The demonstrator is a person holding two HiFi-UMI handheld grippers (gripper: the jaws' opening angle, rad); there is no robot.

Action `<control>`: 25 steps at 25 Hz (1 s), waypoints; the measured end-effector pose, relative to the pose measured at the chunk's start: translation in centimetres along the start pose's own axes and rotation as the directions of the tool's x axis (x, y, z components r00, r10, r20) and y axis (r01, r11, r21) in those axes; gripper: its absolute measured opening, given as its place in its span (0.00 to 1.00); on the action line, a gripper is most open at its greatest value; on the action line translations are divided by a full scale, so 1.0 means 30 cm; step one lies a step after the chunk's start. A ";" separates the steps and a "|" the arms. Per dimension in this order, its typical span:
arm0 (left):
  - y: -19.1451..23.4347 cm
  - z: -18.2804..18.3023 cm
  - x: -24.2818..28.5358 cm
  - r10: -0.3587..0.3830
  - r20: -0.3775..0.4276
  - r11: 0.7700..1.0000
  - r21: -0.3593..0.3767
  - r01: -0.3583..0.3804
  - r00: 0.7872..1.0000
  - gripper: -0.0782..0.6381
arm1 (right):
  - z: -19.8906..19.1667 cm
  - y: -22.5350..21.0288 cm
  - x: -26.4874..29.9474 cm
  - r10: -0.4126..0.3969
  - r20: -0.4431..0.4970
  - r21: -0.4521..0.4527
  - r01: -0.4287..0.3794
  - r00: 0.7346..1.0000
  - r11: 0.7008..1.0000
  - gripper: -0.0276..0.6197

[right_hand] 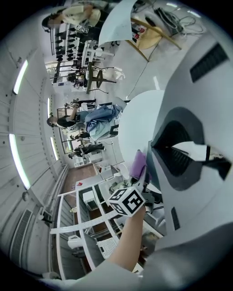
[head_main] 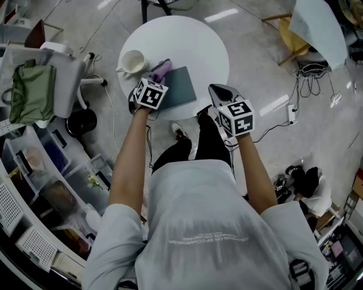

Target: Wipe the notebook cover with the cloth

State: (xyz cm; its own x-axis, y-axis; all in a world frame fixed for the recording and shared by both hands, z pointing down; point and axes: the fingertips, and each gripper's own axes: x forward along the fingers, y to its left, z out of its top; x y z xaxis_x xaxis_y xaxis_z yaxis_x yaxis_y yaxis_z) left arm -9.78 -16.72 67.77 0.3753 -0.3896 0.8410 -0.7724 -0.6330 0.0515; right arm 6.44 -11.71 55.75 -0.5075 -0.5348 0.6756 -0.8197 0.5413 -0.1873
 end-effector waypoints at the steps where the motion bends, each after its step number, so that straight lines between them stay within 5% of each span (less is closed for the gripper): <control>1: -0.014 -0.024 0.022 -0.027 -0.018 1.000 0.008 0.027 0.999 0.20 | 0.000 -0.009 0.002 0.000 -0.001 0.008 0.000 1.000 1.000 0.04; 11: 0.002 -0.016 0.041 -0.080 -0.145 0.995 -0.072 0.070 0.986 0.19 | -0.027 -0.034 0.017 0.011 -0.034 0.004 -0.010 0.999 1.000 0.04; 16: -0.049 -0.042 0.059 -0.080 -0.124 0.995 -0.065 0.072 0.989 0.19 | -0.031 -0.005 0.019 0.025 -0.033 -0.002 -0.025 0.999 1.000 0.04; 21: -0.109 -0.071 0.056 -0.048 -0.096 0.997 0.061 0.054 0.994 0.19 | -0.034 0.016 -0.013 0.025 -0.012 0.016 -0.024 1.000 1.000 0.04; 25: -0.133 -0.082 0.032 -0.066 -0.074 0.998 0.001 0.067 0.995 0.19 | -0.053 0.027 -0.038 0.018 -0.004 0.014 -0.018 1.000 1.000 0.04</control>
State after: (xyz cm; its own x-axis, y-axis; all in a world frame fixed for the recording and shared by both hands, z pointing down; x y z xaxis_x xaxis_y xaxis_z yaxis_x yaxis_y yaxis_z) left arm -7.59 -12.91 69.70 0.3869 -0.2961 0.8733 -0.7453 -0.6581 0.1070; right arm 6.77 -9.62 55.96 -0.5213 -0.5218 0.6753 -0.8139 0.5419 -0.2095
